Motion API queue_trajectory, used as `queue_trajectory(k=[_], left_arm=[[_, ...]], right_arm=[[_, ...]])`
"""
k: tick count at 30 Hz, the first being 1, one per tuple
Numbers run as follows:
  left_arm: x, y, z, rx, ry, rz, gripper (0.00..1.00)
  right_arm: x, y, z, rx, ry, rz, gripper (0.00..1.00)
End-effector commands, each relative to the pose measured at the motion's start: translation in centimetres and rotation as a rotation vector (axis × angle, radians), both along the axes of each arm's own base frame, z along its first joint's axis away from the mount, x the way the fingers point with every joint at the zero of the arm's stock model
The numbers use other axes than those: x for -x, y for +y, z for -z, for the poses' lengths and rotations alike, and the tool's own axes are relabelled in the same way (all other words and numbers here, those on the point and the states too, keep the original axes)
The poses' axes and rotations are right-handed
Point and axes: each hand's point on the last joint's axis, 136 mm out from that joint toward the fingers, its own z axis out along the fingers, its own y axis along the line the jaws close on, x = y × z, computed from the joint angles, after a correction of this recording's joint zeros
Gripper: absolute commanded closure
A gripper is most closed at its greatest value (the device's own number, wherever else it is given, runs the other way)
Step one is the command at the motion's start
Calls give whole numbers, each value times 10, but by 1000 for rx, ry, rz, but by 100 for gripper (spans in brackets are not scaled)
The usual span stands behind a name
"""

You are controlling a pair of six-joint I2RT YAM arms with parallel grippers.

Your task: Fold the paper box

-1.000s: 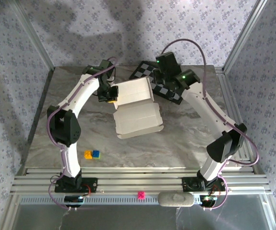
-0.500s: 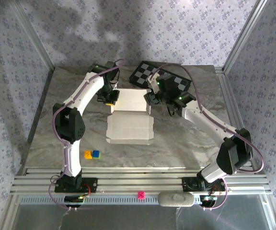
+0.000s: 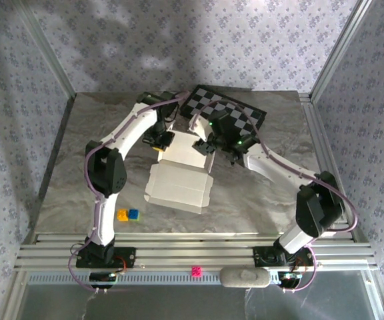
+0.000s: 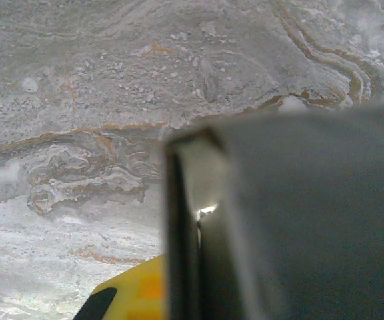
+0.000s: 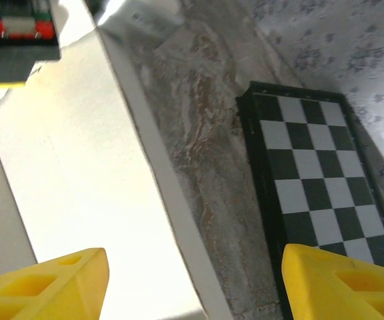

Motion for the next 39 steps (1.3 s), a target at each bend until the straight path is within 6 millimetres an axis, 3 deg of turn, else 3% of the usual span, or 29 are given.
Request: queue_trajectory(k=[1, 11, 16, 18, 20, 29, 39], left_arm=[[2, -9, -5, -9, -5, 57, 100], [6, -14, -3, 6, 1, 93, 100], [4, -14, -4, 8, -8, 83, 100], [3, -14, -4, 10, -13, 78, 95], [2, -14, -4, 7, -17, 74, 89], [3, -15, 14, 13, -10, 90, 76], [-2, -11, 36, -15, -34, 118, 71]], right_arm=[[-10, 5, 5, 72, -41, -16, 31], [-26, 4, 17, 163, -108, 24, 42], [-22, 9, 23, 161, -76, 15, 77], [-19, 10, 23, 154, -59, 10, 91], [-17, 11, 26, 157, -38, 8, 98], [-12, 9, 40, 172, 9, 8, 100], [-11, 9, 53, 180, 44, 18, 100]])
